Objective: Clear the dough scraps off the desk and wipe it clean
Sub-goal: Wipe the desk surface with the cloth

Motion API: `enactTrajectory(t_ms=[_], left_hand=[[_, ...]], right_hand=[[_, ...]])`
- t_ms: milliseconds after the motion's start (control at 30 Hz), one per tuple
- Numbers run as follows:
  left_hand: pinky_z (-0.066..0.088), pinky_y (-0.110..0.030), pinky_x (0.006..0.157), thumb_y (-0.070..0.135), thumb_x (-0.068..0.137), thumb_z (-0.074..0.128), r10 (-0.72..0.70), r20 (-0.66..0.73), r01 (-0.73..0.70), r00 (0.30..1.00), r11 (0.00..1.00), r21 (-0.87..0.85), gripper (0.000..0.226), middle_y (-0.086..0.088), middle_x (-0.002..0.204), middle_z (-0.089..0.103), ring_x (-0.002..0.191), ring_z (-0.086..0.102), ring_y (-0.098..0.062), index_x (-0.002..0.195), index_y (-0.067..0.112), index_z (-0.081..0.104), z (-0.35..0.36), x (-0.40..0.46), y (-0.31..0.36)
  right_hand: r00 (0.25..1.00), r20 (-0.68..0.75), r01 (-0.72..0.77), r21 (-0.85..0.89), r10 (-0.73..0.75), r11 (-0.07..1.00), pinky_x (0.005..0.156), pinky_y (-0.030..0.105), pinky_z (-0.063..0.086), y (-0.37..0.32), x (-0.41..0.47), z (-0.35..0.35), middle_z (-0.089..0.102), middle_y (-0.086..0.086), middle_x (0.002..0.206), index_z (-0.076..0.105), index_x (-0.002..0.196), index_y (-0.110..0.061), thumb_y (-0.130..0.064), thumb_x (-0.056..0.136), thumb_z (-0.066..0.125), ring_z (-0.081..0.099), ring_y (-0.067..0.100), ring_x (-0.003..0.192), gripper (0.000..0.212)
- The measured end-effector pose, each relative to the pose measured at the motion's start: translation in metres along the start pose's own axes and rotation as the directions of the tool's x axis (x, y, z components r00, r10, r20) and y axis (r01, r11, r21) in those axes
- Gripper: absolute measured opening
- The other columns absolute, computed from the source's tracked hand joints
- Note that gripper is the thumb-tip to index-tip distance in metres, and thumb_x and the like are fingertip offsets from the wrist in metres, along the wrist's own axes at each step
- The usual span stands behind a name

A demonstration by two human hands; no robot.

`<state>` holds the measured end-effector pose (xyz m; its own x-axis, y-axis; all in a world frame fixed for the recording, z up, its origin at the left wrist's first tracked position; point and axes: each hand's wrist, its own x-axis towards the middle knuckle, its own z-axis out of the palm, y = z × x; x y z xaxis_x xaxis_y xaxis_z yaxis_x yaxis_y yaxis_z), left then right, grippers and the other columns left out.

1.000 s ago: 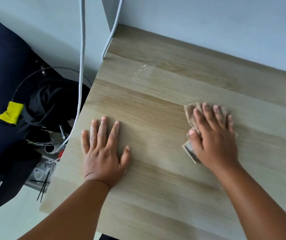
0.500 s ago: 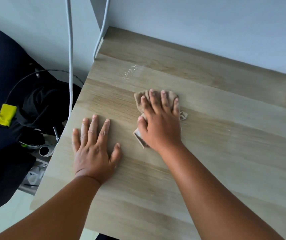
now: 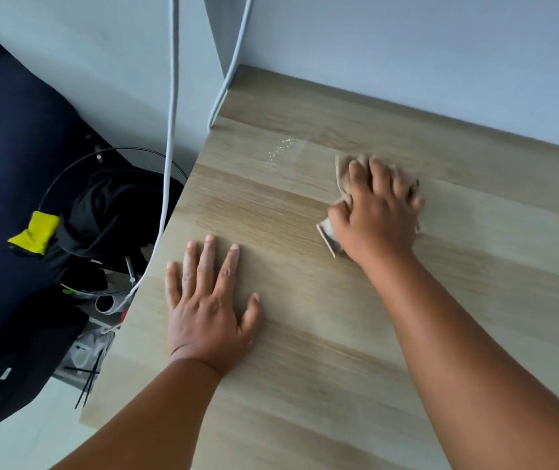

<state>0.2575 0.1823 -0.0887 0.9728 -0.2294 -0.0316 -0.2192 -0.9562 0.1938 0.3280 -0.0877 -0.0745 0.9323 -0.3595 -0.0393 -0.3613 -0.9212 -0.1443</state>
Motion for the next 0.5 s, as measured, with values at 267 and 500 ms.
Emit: enactTrajectory(t_ms=[267,500], left_hand=[[0.009,-0.058,0.127,0.062,0.092,0.039,-0.009,0.009,0.009,1.0,1.0,-0.003,0.078,-0.007,0.172,0.016,0.16,0.005,-0.028,0.16,0.025,0.032,-0.001,0.0,0.001],[0.009,-0.059,0.127,0.062,0.092,0.042,0.004,0.008,-0.004,1.0,1.0,0.0,0.078,-0.007,0.172,0.016,0.16,0.004,-0.029,0.161,0.026,0.031,0.0,0.0,-0.001]], right_hand=[[0.968,0.088,0.236,0.015,-0.236,0.972,0.117,0.073,0.009,-0.099,0.045,0.008,0.033,0.004,0.164,0.046,0.149,-0.033,-0.053,0.081,0.034,0.024,0.039,0.151,0.072],[0.857,0.038,0.515,0.001,-0.515,0.857,0.121,0.058,0.022,-0.051,-0.025,0.013,0.04,0.0,0.164,0.052,0.149,-0.027,-0.042,0.082,0.047,0.038,0.03,0.149,0.069]])
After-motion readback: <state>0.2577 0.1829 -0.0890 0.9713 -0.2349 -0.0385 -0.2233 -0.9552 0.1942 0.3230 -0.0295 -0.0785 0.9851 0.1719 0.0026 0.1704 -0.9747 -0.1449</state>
